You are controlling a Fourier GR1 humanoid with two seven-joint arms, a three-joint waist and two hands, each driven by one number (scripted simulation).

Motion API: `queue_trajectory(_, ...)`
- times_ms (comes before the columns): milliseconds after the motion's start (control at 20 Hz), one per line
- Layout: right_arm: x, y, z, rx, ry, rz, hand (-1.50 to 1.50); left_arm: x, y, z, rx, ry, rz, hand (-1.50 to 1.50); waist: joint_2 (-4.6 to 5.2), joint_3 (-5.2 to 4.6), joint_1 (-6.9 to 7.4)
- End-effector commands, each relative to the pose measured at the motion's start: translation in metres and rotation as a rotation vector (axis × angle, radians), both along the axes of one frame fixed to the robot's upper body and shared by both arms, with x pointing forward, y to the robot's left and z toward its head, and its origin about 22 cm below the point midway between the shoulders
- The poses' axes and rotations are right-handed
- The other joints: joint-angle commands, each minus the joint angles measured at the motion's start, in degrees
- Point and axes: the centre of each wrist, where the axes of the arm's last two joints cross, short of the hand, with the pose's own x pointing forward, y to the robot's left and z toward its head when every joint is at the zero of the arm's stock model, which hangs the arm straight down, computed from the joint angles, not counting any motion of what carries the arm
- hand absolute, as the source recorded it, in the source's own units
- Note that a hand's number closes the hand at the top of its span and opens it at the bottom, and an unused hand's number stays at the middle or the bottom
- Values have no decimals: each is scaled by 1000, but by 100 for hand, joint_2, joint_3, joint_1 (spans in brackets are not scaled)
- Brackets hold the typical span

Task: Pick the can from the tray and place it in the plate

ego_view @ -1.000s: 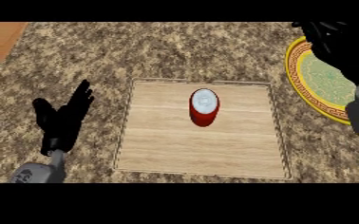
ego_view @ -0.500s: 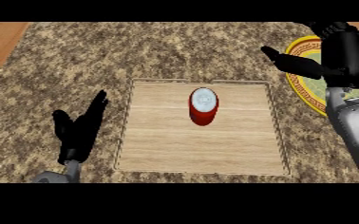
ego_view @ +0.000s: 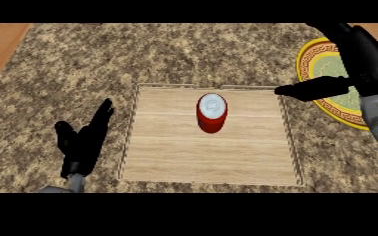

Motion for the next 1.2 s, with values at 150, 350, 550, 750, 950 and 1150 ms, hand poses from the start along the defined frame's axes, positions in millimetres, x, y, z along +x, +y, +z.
queue_trajectory(150,-16,39,34,-298,199,101,-150,-2,7,-17,-10,72,6,0,27,-34,7)
queue_trajectory(350,-26,66,41,-389,256,81,-150,1,-5,-7,-28,66,-29,0,16,-26,6)
queue_trajectory(550,-14,114,15,-402,297,89,-150,-1,-15,-25,-23,68,-27,0,58,-25,77)
queue_trajectory(750,-31,134,2,-422,303,73,-150,1,-11,-13,-4,69,-6,0,35,-19,19)
queue_trajectory(950,-23,135,-17,-475,389,54,-150,-10,-7,-15,-30,67,-8,0,33,-18,25)
queue_trajectory(1150,-31,161,-15,-456,440,112,-150,0,-13,-12,-39,66,-22,0,33,-18,15)
